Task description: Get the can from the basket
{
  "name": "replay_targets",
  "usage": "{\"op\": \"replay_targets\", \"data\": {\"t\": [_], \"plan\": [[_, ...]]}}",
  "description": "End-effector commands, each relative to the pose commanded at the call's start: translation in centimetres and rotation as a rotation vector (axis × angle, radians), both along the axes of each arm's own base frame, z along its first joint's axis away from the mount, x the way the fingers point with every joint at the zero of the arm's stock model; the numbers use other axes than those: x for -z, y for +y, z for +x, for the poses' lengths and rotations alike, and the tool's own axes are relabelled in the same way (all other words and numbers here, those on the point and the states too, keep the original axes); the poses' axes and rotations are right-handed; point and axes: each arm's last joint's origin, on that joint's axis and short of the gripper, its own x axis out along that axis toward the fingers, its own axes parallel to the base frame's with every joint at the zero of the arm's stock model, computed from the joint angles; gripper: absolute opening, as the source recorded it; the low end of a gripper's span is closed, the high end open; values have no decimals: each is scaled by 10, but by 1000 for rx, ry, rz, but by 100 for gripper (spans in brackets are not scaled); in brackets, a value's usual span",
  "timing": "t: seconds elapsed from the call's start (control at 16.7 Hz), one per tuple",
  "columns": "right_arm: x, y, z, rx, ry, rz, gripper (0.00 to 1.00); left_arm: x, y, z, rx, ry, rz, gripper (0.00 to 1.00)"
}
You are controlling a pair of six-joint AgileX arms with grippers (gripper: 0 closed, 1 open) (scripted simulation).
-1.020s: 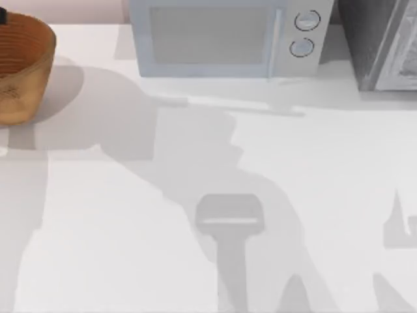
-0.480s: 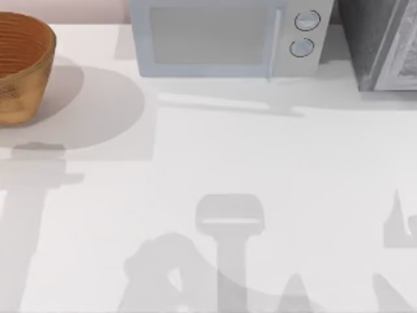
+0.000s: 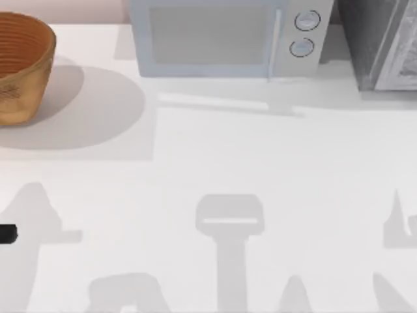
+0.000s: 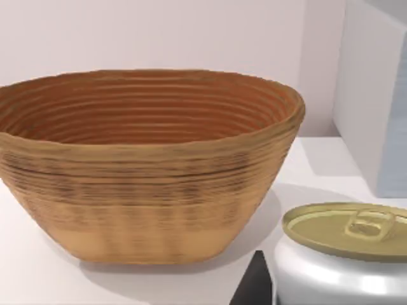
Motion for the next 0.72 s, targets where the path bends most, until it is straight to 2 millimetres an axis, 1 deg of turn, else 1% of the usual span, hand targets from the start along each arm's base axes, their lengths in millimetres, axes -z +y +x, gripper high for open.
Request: {"op": "replay_targets", "data": {"t": [0.12, 0.24, 0.54, 0.72], "plan": [[0, 0, 0, 0, 0, 0, 100, 12, -1, -1, 3, -49, -6, 0], [0, 0, 0, 0, 0, 0, 100, 16, -1, -1, 4, -67, -8, 0], [0, 0, 0, 0, 0, 0, 100, 16, -1, -1, 1, -61, -6, 0], [0, 0, 0, 0, 0, 0, 100, 5, -2, 1, 31, -84, -5, 0]]}}
